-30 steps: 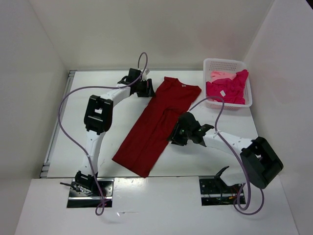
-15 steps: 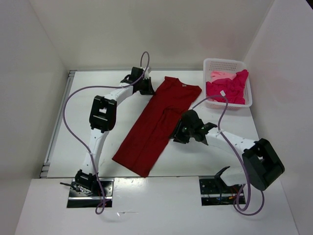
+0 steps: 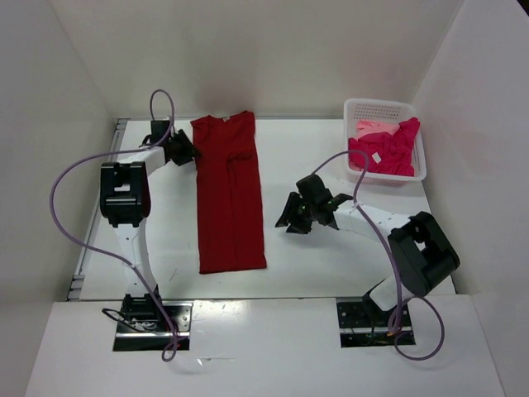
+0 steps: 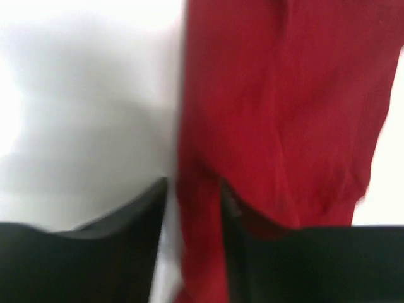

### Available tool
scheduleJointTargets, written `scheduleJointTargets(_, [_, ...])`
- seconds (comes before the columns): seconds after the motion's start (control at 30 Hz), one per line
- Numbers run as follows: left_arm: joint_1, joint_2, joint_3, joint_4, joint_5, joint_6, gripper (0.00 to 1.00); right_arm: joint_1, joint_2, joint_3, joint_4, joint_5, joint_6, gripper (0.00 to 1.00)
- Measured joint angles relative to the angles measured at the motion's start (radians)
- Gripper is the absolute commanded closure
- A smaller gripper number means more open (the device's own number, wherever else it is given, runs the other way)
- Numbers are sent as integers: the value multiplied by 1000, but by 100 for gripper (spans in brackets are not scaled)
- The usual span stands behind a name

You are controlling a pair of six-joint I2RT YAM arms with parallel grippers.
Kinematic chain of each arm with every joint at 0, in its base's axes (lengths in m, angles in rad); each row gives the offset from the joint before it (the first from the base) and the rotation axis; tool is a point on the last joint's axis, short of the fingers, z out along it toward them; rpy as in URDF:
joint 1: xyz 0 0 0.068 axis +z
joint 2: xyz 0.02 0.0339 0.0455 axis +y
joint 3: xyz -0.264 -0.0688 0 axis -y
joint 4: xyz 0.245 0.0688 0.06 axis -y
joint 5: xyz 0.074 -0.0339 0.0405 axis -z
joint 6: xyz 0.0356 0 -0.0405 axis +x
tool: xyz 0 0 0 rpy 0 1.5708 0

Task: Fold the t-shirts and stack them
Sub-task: Rotate the tshirt 95 degrees

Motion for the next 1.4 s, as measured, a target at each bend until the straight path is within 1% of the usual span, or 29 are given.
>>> scheduleJointTargets(0.07, [-13,-60,-72,15,-3,-18,20,1,19,14,2,-10,-7,46])
scheduleJointTargets(0.13, [-39,-136,-142,23,-3,-37,1,7,36,20,10,-28,-13,45])
scheduleJointTargets(0.2, [-55,-190,-188,27,-1,-39,0,20,42,20,10,-40,-16,43])
scheduleJointTargets(0.23, [-66,-242,-231,29,1,-40,0,33,43,20,11,-46,-17,43])
scheduleJointTargets(0.27, [-70,-281,-271,38,2,-40,2,60,43,19,19,-60,-17,43])
scheduleJointTargets(0.33, [-71,-375,-364,25,10,-43,13,84,43,16,25,-73,-19,43])
scheduleJointTargets(0.4, [-66,-501,-511,46,20,-59,34,110,43,3,39,-87,-18,43])
scheduleJointTargets(0.43, [-64,-582,-600,23,25,-71,52,129,43,-11,46,-94,-16,43])
scheduleJointTargets(0.47, [-63,-640,-661,4,27,-73,63,139,43,-20,47,-98,-15,43])
scheduleJointTargets(0.5, [-62,-675,-693,-14,29,-73,68,153,42,-33,52,-101,-12,43])
scheduleJointTargets(0.57, [-61,-791,-794,-52,26,-82,70,180,38,-64,58,-106,1,43])
scheduleJointTargets(0.6, [-60,-846,-831,-87,26,-89,69,188,37,-74,58,-107,6,43])
scheduleJointTargets(0.7, [-60,-1090,-957,-220,21,-108,56,218,33,-109,68,-110,26,43])
scheduleJointTargets(0.77, [-74,-1200,-993,-285,29,-137,54,230,32,-119,76,-111,41,43])
scheduleJointTargets(0.83, [-100,-1260,-1021,-322,44,-172,52,254,29,-122,87,-112,53,43])
scheduleJointTargets(0.93, [-140,-1279,-1084,-352,56,-228,51,272,28,-122,103,-114,65,43])
scheduleJointTargets(1.0, [-184,-1294,-1140,-390,36,-281,51,277,28,-122,116,-114,76,43])
scheduleJointTargets(1.1, [-234,-1343,-1184,-439,15,-335,51,278,28,-122,131,-114,86,53])
scheduleJointTargets(1.17, [-269,-1378,-1206,-445,-16,-378,52,278,30,-122,139,-117,91,64])
scheduleJointTargets(1.23, [-310,-1394,-1233,-437,-33,-408,52,278,37,-122,148,-116,96,69])
scheduleJointTargets(1.27, [-341,-1399,-1254,-429,-45,-426,53,278,42,-122,152,-115,97,82])
scheduleJointTargets(1.37, [-396,-1378,-1296,-428,-60,-453,53,278,56,-122,155,-109,102,91])
scheduleJointTargets(1.4, [-414,-1372,-1310,-429,-65,-463,53,278,57,-122,155,-104,103,96])
